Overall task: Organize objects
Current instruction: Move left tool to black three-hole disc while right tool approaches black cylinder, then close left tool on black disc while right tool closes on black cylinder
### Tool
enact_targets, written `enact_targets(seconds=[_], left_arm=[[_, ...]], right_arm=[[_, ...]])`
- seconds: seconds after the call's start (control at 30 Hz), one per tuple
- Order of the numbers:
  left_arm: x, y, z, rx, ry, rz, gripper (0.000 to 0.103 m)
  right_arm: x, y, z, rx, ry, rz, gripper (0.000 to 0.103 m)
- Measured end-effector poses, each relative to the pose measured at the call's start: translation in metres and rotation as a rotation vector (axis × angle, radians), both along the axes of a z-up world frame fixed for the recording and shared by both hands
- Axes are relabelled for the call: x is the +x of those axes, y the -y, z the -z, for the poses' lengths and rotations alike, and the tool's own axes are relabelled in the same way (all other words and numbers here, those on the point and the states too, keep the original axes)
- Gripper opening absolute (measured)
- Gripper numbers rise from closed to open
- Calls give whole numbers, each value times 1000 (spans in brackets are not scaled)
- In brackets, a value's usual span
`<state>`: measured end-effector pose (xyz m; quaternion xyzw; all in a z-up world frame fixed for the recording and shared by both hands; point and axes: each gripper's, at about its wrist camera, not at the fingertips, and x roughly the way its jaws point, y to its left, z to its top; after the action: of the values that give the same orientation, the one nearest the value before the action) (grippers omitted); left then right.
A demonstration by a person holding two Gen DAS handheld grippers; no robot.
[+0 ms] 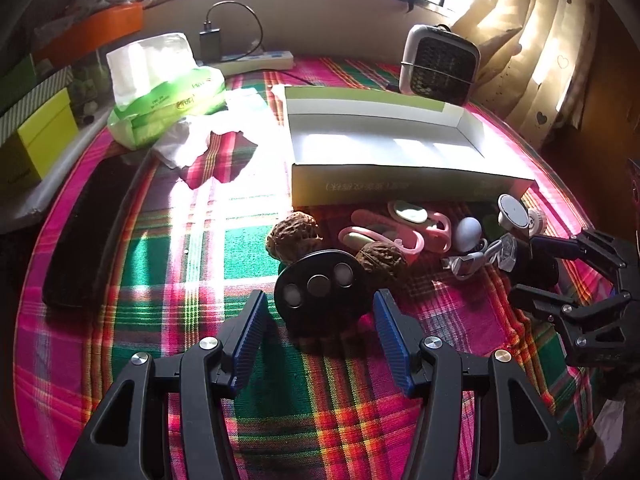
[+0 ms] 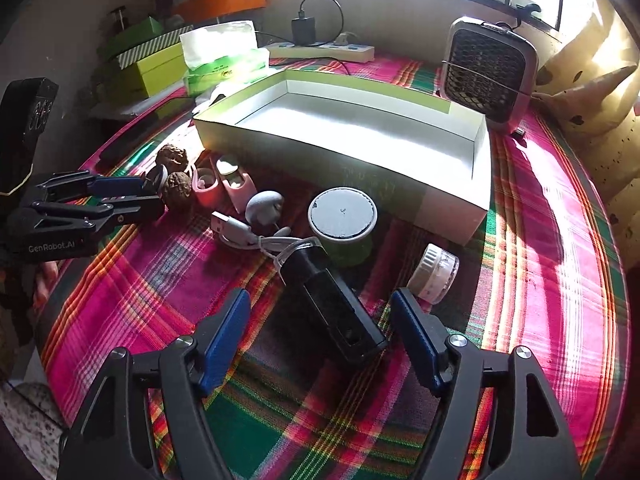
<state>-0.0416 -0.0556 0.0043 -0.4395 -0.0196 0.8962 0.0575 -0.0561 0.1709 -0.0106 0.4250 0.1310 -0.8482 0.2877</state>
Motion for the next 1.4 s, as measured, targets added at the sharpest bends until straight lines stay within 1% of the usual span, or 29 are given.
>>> enact_targets(seconds=[0.3, 0.43, 0.53, 0.57, 0.6, 0.7, 0.9, 1.4], left_arm=[[-7, -2, 1, -28, -4, -10, 53], [-6, -2, 1, -30, -6, -17, 53], [-7, -1, 0, -36, -7, -24, 50], [-7, -1, 0, -42, -7, -28, 47], [-7, -1, 0, -43, -7, -28, 47], [-7, -1, 0, -41, -8, -29, 47], [-6, -1, 0, -42, -10, -29, 46], [-3, 1, -2, -36, -1, -31, 46]], right_arm=[[-1, 2, -1, 8, -21, 25, 55], [-1, 2, -2, 6, -22, 28, 51], [0, 2, -2, 3, -25, 32, 44], [1, 2, -2, 2, -24, 32, 41], [1, 2, -2, 0, -24, 31, 37], [3, 2, -2, -1, -26, 30, 33], [4, 2, -2, -1, -29, 32, 29], [5, 0, -5, -17, -19, 45, 29]])
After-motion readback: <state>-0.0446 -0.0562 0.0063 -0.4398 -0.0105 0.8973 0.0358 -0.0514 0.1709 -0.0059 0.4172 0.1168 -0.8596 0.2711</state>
